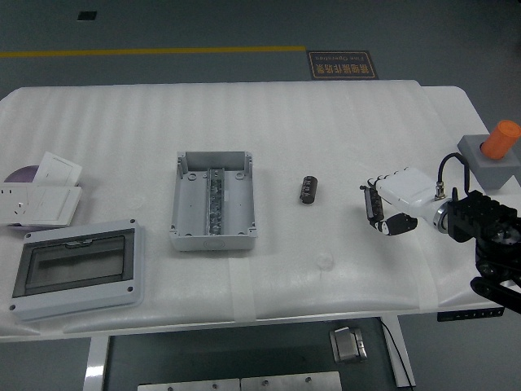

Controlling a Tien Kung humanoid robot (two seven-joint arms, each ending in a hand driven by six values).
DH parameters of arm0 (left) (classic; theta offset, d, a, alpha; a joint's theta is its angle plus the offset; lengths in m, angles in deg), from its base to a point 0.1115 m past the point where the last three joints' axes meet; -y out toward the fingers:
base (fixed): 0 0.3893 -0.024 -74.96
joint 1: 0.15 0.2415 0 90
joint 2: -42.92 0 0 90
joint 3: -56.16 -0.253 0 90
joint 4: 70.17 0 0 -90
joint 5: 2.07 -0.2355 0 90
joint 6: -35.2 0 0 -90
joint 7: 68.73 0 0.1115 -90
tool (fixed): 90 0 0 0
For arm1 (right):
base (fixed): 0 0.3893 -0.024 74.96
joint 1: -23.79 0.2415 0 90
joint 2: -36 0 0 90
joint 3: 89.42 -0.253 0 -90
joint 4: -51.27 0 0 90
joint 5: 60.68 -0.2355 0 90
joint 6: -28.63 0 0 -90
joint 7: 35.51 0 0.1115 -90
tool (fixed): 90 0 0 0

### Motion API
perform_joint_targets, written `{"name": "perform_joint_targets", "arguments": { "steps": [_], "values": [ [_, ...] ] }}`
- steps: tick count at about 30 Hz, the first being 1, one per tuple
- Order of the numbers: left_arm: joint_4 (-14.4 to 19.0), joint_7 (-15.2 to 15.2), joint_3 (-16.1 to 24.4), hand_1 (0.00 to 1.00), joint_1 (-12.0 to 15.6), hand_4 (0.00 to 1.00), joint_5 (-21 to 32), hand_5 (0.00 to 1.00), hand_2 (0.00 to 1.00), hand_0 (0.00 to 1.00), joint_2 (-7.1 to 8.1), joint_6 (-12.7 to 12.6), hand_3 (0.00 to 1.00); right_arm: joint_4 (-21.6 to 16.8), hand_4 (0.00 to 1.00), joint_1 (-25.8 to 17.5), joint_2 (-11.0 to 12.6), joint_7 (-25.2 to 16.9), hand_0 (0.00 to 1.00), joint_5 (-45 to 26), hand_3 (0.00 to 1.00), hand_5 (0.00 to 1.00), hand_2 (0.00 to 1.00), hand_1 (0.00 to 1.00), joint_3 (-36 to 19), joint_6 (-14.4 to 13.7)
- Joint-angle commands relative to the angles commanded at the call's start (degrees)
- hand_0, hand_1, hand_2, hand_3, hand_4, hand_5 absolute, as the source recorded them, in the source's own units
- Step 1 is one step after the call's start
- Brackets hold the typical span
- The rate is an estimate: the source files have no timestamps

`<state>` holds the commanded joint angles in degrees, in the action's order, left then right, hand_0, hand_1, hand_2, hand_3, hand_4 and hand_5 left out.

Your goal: Pick up the battery,place it into the box

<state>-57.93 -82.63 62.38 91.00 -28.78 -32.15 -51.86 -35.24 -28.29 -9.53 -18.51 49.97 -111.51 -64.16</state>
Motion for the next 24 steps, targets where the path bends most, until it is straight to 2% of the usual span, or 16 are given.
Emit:
{"name": "perform_joint_targets", "arguments": {
  "steps": [5, 9, 12, 15, 16, 21, 22, 24],
  "values": [
    [0.0, -0.2, -0.3, 0.712, 0.9, 0.591, -0.1, 0.591, 0.633, 0.690, 0.02, 0.1, 0.657, -2.8, 0.536, -0.9, -3.9, -1.0, 0.541, -6.3, 0.657, 0.290, 0.650, 0.592, -6.3, -2.7],
    [-0.1, -0.2, -0.9, 0.712, 1.5, 0.591, 0.3, 0.591, 0.633, 0.690, 0.30, 0.1, 0.657, -2.7, 0.536, -1.7, -8.9, -3.7, 0.541, -12.3, 0.657, 0.290, 0.650, 0.592, -10.9, -7.1],
    [-0.1, -0.2, -1.0, 0.711, 1.7, 0.591, 0.5, 0.590, 0.631, 0.690, 0.42, 0.2, 0.658, -2.0, 0.543, -1.6, -12.8, -4.7, 0.544, -15.6, 0.660, 0.292, 0.652, 0.595, -11.7, -9.4],
    [-0.1, -0.2, -1.0, 0.711, 1.7, 0.591, 0.6, 0.590, 0.631, 0.690, 0.42, 0.2, 0.658, -1.0, 0.543, -1.1, -16.7, -4.4, 0.544, -16.3, 0.660, 0.292, 0.652, 0.595, -10.2, -9.9],
    [-0.1, -0.2, -0.9, 0.711, 1.7, 0.606, 0.6, 0.589, 0.632, 0.690, 0.39, 0.2, 0.660, -0.7, 0.620, -0.9, -18.0, -4.2, 0.566, -16.2, 0.925, 0.369, 0.709, 0.616, -9.7, -9.9],
    [-0.1, -0.3, -0.9, 0.711, 1.8, 0.606, 0.8, 0.589, 0.632, 0.690, 0.23, 0.3, 0.660, 2.1, 0.620, 0.7, -24.0, -2.9, 0.566, -16.1, 0.925, 0.369, 0.709, 0.616, -5.5, -9.3],
    [-0.1, -0.3, -0.8, 0.712, 1.8, 0.609, 0.7, 0.589, 0.630, 0.691, 0.25, 0.4, 0.661, 2.5, 0.645, 1.0, -25.0, -2.7, 0.605, -16.1, 0.998, 0.392, 0.745, 0.649, -4.9, -9.2],
    [-0.1, -0.3, -0.6, 0.712, 1.9, 0.609, 0.6, 0.589, 0.630, 0.691, 0.38, 0.4, 0.661, 3.3, 0.645, 1.5, -26.8, -2.4, 0.605, -15.6, 0.998, 0.392, 0.745, 0.649, -3.5, -8.9]
  ]
}}
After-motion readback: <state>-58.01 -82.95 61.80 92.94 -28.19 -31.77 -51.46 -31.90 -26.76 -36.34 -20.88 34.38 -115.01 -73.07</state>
